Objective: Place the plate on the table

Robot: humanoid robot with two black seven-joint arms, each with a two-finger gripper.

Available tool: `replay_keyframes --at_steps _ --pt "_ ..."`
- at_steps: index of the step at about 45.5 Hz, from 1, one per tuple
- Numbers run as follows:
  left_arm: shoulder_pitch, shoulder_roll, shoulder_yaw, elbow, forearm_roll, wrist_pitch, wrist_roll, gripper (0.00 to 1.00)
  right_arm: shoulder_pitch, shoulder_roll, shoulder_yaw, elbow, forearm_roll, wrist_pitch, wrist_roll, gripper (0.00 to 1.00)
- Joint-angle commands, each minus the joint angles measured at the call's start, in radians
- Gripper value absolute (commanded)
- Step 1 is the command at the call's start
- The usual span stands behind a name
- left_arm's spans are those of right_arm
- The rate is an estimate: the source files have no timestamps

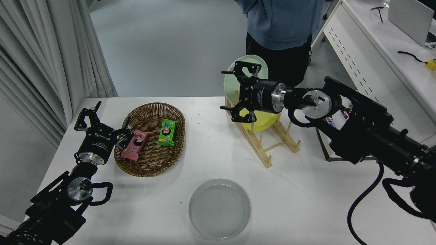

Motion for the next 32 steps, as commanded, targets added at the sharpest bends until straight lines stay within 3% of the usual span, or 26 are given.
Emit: replay_keyframes --at_steps 1,24,32 --pt "0.0 0.0 0.0 0.0 0.0 0.0 0.0 1.0 -0.005 -0.084 0.08 0.005 -0.04 0.061 0.205 0.99" --pt "0.0 0.0 0.0 0.0 0.0 0.0 0.0 1.0 -0.225 -0.164 0.43 -0.024 -0.04 0.165 0.277 0.99" --pt "0.0 0.0 0.0 -0.001 0.0 0.0 0.0 1.0 -0.34 -0.157 0.532 -0.133 -0.039 0.2 0.274 0.99"
